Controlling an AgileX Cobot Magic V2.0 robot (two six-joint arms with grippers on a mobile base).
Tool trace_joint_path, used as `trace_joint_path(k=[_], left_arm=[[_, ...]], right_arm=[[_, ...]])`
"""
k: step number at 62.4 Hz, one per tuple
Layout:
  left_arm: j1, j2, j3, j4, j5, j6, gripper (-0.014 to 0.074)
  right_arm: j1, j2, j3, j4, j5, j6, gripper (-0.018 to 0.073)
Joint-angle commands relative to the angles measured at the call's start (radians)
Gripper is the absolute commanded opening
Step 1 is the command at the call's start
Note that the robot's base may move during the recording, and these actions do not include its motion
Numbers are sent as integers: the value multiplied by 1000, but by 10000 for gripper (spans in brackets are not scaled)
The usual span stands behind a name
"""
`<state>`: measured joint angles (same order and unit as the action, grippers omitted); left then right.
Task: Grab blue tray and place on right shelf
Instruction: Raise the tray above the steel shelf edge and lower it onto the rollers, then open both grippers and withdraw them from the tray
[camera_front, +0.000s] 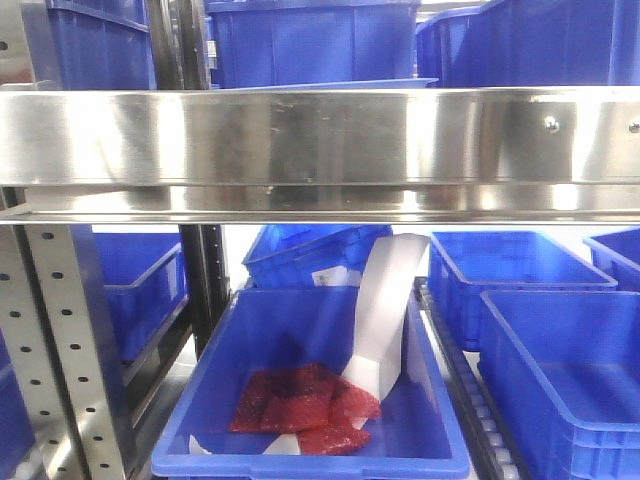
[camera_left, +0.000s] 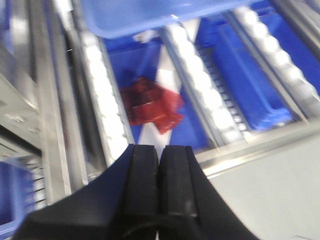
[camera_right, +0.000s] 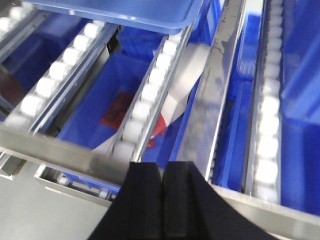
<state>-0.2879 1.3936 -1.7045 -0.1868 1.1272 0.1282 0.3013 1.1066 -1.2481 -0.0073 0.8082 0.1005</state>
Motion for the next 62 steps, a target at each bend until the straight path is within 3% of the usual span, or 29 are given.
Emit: trace_joint_path(k=[1, 16, 24, 31, 44, 62], left_arm=[[-5, -121, 110, -73, -161, 54, -48], [-5, -421, 561, -223, -478, 220, -48], [-5, -584, 766, -257, -627, 278, -48], [-5, -722, 899, -257, -711, 278, -48], [-5, -887, 986, -259, -767, 278, -48], [-5, -901, 988, -292, -763, 278, -48]], right_arm=[[0, -149, 131, -10, -173, -18, 60], [0, -502, 510, -10, -338, -43, 60], [0, -670, 634, -10, -368, -51, 60], [0, -796, 691, -10, -392, -70, 60], [0, -930, 706, -11, -420, -86, 60], [0, -931, 706, -11, -416, -86, 60]])
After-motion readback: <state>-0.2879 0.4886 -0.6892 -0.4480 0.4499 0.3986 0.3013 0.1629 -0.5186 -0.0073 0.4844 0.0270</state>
